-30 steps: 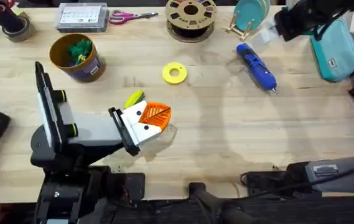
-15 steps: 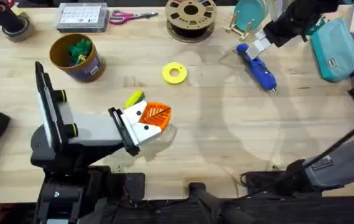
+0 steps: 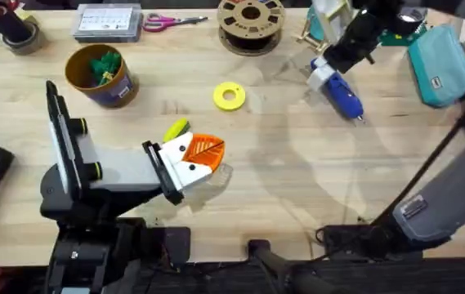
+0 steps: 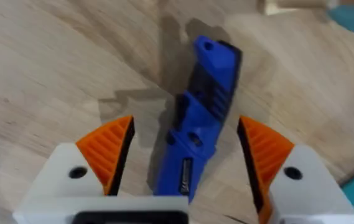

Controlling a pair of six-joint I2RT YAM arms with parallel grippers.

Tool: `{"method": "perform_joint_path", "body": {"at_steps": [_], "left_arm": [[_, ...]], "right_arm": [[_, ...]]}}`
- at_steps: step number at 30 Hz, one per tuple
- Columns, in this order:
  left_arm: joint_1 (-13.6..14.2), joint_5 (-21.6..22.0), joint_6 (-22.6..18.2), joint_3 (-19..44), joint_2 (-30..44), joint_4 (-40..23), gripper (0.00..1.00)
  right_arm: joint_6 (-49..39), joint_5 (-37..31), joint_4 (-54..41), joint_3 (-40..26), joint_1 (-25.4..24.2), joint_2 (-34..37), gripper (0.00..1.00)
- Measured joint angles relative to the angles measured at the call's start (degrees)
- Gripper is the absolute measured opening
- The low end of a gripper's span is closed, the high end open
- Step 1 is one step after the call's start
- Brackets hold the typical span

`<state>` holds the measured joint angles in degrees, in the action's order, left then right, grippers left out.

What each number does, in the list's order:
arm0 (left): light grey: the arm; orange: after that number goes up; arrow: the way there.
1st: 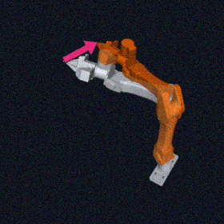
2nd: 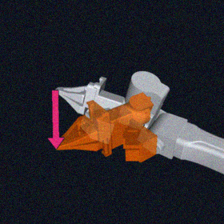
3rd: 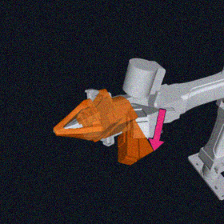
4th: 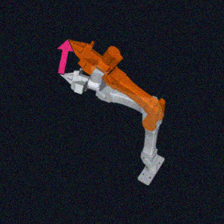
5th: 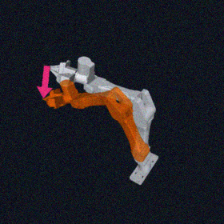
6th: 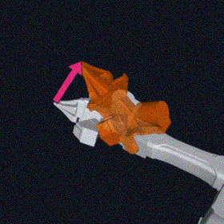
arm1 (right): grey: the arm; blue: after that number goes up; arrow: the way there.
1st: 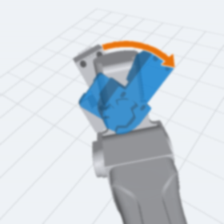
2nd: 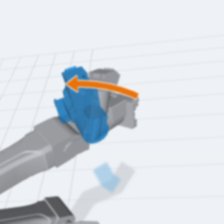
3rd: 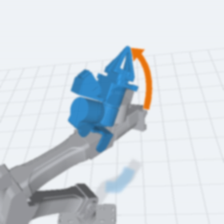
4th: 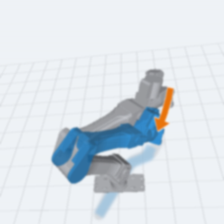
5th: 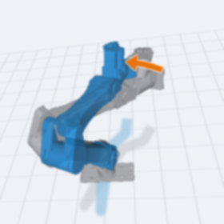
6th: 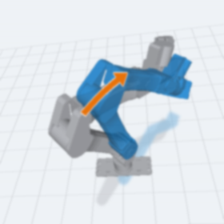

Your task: Pick up the gripper from the table and insert it into the empty holder that is missing its gripper. Then pick up a screw, insert it into the mounting hole, and use the screwdriver to tighten it. Finally, clean up the table by picking up the vegetable and placing it into the bucket.

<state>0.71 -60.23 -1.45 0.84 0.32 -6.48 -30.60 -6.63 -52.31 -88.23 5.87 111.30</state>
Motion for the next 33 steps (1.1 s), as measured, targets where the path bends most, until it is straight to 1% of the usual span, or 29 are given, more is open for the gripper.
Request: {"method": "perform_joint_path", "body": {"at_steps": [5, 15, 21, 26, 28, 30, 31, 33], "left_arm": [[0.0, 0.0, 0.0, 0.0, 0.0, 0.0, 0.007], [0.0, 0.0, 0.0, 0.0, 0.0, 0.0, 0.007], [0.0, 0.0, 0.0, 0.0, 0.0, 0.0, 0.007], [0.0, 0.0, 0.0, 0.0, 0.0, 0.0, 0.007], [0.0, 0.0, 0.0, 0.0, 0.0, 0.0, 0.007], [0.0, 0.0, 0.0, 0.0, 0.0, 0.0, 0.007], [0.0, 0.0, 0.0, 0.0, 0.0, 0.0, 0.007], [0.0, 0.0, 0.0, 0.0, 0.0, 0.0, 0.007]], "right_arm": [[1.0, 0.0, 0.4, 0.0, 0.7, 2.3, 0.996], [1.9, 2.5, 1.8, 0.0, -2.4, 3.7, 0.996], [2.8, 3.8, 2.8, 0.0, -3.0, 4.0, 0.996], [3.4, 4.6, 2.8, 0.0, -3.0, 5.1, 0.952], [3.5, 4.6, 2.8, 0.0, -3.0, 5.7, 0.887], [3.7, 5.0, 2.8, -0.1, -3.1, 6.2, 0.798], [3.8, 5.0, 3.0, -0.2, -3.1, 6.2, 0.733], [3.8, 5.0, 3.2, -0.2, -3.1, 6.3, 0.535]]}}
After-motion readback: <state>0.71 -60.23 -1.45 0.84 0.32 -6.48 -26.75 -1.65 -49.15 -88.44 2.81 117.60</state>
